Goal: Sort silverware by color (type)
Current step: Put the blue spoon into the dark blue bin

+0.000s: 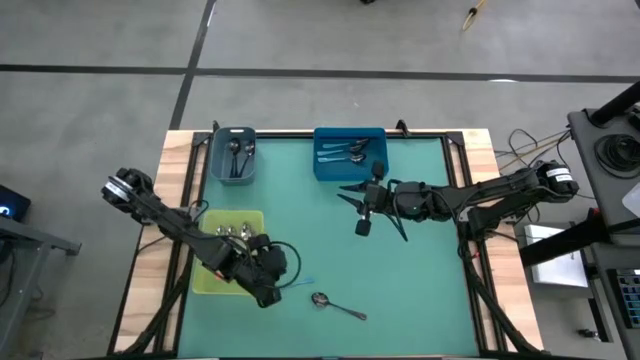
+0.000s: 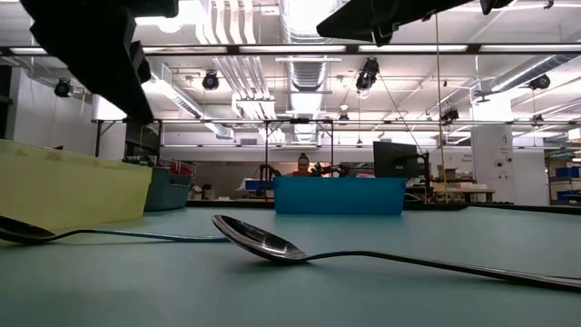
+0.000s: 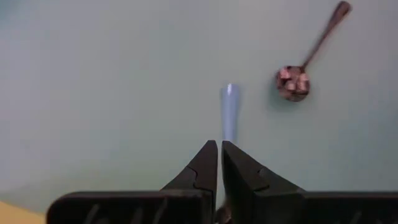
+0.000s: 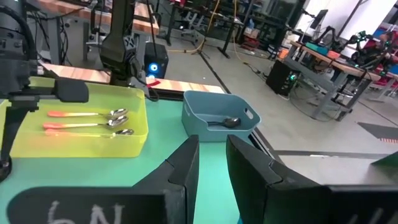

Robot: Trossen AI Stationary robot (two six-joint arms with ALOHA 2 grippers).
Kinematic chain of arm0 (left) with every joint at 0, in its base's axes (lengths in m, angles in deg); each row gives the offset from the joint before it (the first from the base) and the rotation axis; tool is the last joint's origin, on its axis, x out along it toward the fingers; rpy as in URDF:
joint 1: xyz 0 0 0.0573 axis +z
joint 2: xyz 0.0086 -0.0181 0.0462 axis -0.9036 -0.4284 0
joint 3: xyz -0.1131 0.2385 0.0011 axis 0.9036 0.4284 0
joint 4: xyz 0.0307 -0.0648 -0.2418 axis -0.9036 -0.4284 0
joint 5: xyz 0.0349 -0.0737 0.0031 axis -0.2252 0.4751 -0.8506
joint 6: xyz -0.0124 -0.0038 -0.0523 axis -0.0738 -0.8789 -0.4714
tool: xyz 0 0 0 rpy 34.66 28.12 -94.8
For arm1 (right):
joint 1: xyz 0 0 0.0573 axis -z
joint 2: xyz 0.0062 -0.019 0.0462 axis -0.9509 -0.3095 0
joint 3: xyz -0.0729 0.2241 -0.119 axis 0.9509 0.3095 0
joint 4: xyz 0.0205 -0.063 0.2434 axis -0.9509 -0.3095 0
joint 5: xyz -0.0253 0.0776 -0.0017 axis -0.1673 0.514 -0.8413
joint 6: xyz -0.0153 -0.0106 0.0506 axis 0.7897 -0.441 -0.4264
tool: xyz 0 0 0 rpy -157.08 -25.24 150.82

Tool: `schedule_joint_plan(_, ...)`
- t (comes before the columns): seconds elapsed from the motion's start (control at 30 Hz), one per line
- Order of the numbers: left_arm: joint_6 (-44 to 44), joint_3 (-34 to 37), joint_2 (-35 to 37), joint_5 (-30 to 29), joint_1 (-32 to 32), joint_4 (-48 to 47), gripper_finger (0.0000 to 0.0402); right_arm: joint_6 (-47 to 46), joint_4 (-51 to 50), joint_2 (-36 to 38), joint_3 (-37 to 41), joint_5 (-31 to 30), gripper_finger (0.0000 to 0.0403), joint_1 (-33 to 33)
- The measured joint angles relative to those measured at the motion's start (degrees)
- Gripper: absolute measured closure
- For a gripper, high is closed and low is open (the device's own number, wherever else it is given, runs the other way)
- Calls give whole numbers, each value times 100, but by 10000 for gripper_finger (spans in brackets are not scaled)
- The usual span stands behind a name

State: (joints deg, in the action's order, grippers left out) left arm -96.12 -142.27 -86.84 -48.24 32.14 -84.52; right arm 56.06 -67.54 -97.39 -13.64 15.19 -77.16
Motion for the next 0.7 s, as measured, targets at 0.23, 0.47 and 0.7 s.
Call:
schedule_joint_plan(0.23,531,-294,-232,195,272,-4,347,56,-2,0,-2,0,330,0)
schedule_joint_plan(0.47,800,-455,-442,459,467,222,276,137,-38,44,-2,0,330,-2)
schedule_joint_plan(0.7,803,-473,-450,655,494,287,248,148,-113,97,-7,-2,330,-2)
